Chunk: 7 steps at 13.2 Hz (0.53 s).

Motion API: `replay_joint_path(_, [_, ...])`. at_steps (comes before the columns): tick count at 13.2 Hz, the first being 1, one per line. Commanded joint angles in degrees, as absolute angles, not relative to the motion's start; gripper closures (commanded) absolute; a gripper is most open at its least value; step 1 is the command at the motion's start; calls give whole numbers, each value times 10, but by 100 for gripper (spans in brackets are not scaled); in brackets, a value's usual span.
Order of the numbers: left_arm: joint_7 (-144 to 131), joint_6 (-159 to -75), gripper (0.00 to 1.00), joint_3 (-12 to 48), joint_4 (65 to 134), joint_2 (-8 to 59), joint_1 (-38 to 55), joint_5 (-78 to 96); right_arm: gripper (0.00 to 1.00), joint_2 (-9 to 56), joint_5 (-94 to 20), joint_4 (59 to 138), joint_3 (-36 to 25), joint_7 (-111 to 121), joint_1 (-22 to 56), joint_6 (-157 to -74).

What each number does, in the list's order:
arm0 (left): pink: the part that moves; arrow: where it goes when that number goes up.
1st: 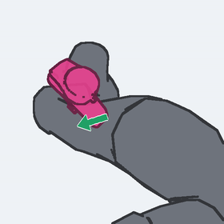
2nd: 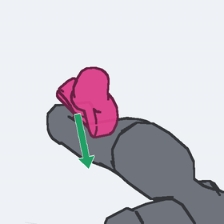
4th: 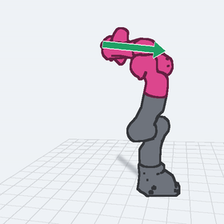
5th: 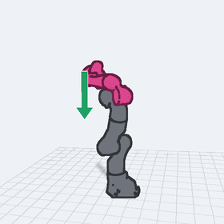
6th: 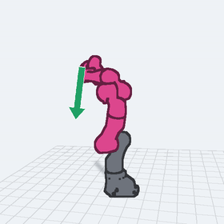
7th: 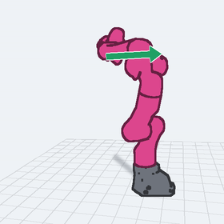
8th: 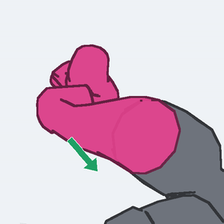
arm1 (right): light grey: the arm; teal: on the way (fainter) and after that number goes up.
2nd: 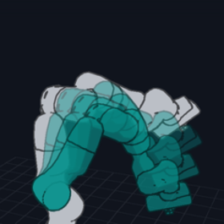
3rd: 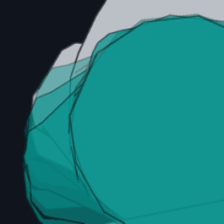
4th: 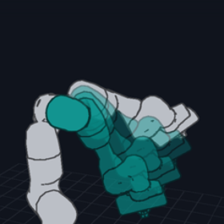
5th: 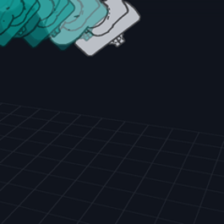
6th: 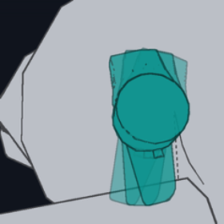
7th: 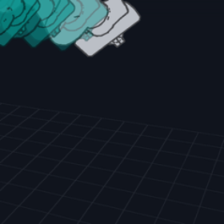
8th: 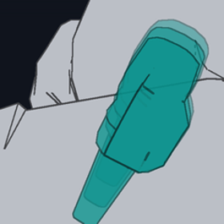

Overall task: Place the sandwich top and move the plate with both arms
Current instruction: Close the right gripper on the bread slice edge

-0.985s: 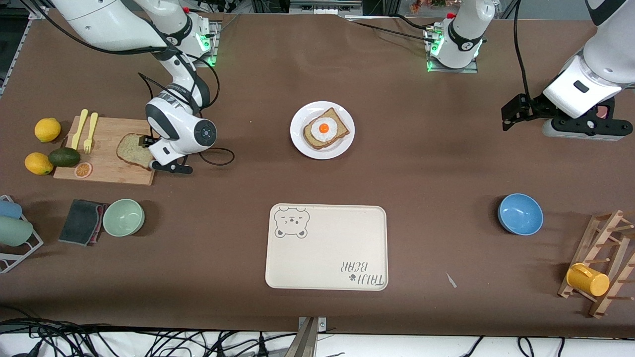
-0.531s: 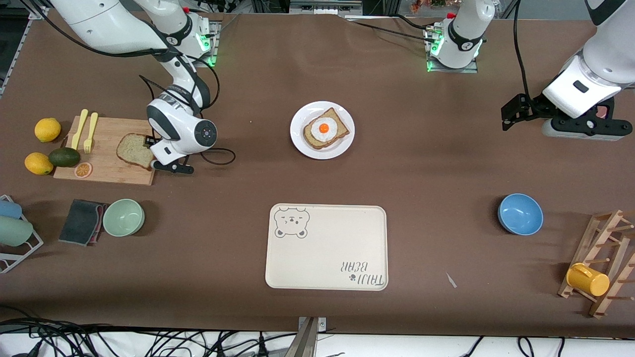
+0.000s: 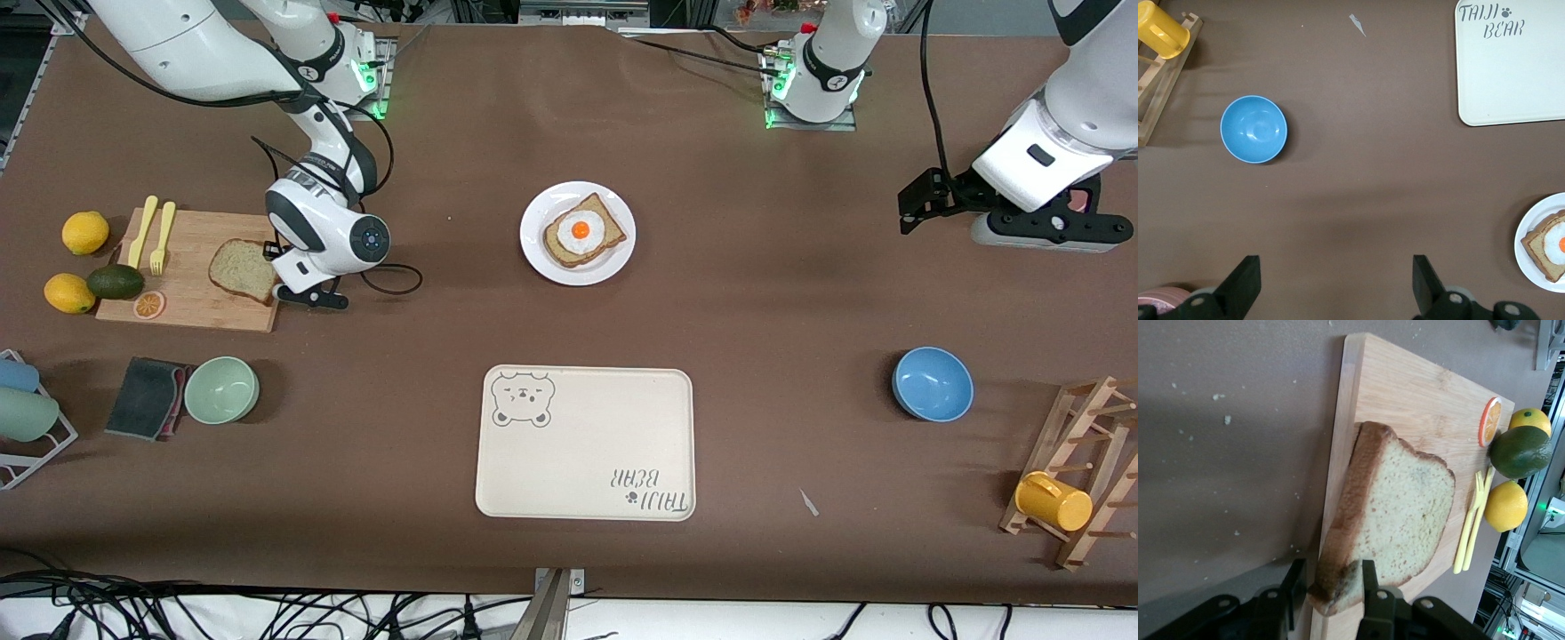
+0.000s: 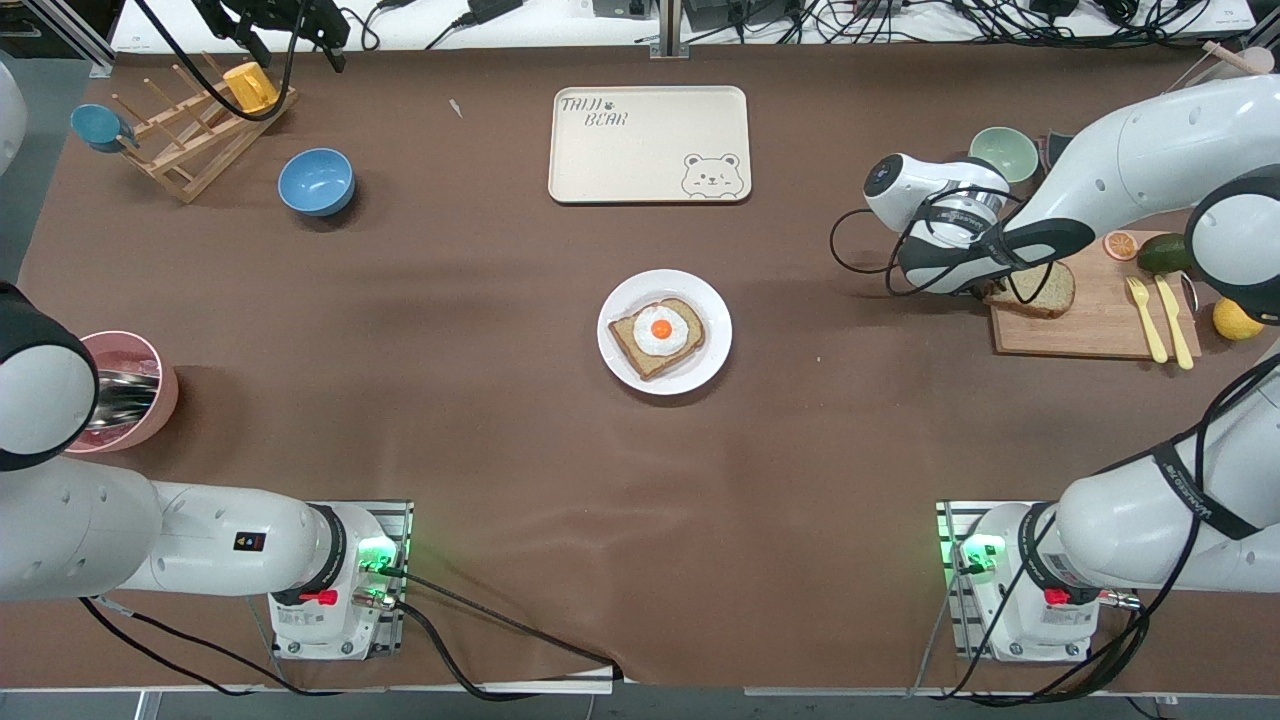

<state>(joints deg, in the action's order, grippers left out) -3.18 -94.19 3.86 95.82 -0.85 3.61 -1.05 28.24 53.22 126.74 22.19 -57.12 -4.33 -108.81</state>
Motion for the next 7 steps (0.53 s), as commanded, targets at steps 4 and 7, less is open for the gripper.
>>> replay_joint_path(4, [-36,-932,0,40,950,-11,37,-8,68,279,545,1280,222,-585,-47,-1097])
replay_joint_path(7, [-36,-931,0,40,950,-11,37,-8,93,277,542,1279,221,-585,-47,-1097])
